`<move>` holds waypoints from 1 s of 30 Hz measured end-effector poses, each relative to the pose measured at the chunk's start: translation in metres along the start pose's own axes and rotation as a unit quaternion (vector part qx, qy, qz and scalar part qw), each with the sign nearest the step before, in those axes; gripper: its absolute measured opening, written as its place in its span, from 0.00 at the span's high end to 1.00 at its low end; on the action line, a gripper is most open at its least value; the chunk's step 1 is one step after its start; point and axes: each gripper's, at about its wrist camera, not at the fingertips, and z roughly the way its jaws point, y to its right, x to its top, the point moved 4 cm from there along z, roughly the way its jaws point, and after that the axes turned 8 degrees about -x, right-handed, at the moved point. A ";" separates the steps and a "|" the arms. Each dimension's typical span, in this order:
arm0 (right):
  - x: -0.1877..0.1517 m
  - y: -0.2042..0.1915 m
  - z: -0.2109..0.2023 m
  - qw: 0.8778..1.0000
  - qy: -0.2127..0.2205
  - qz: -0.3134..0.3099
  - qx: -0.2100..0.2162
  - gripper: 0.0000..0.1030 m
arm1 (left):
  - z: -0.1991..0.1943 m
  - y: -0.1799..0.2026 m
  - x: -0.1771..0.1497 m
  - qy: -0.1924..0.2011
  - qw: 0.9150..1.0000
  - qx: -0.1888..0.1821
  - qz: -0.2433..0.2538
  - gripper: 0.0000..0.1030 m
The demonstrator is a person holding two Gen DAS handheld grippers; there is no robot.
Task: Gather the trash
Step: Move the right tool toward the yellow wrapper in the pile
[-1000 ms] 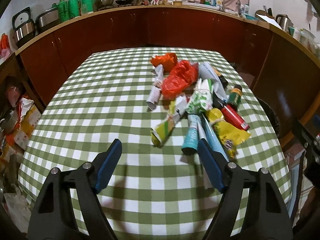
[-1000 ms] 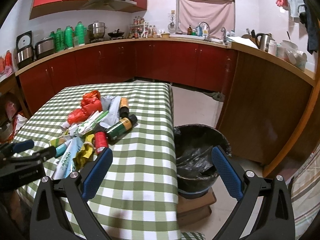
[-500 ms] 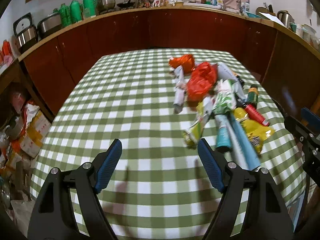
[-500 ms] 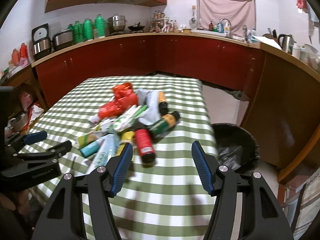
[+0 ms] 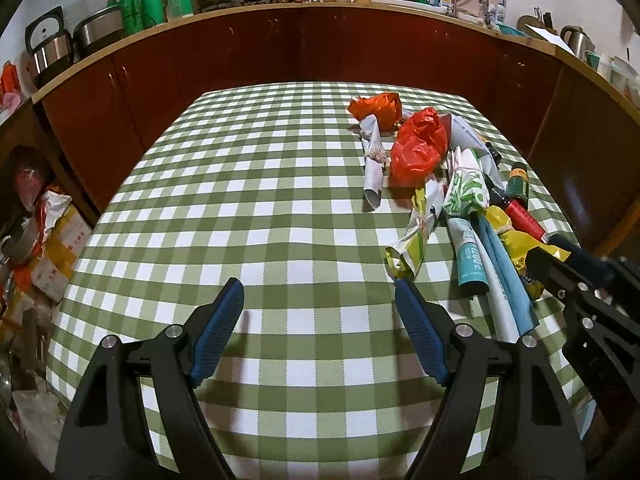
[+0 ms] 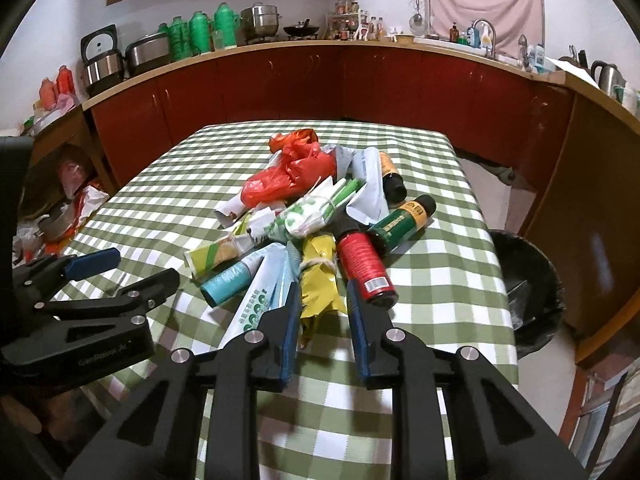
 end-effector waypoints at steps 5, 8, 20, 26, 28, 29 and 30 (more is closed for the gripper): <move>0.000 0.000 -0.005 1.000 0.005 0.002 0.007 0.82 | 0.002 0.003 0.000 -0.001 1.000 -0.005 0.002 0.26; 0.001 0.000 -0.010 1.000 0.012 -0.001 0.008 0.83 | 0.001 0.005 0.001 0.001 1.000 -0.008 0.002 0.26; 0.009 0.018 -0.028 0.999 0.037 0.011 0.012 0.84 | 0.010 0.019 0.009 0.000 1.000 -0.014 0.014 0.28; -0.004 0.027 -0.021 1.000 0.010 0.015 0.024 0.84 | 0.018 0.024 0.008 -0.009 1.000 -0.017 0.022 0.32; -0.010 0.027 -0.018 0.999 -0.002 0.014 0.029 0.82 | 0.021 0.025 0.008 -0.012 0.999 -0.021 0.025 0.37; -0.013 0.027 -0.017 0.999 -0.006 0.012 0.029 0.81 | 0.021 0.025 0.008 -0.013 0.999 -0.021 0.025 0.38; -0.014 0.027 -0.017 0.999 -0.007 0.012 0.028 0.81 | 0.021 0.025 0.008 -0.013 0.999 -0.021 0.024 0.38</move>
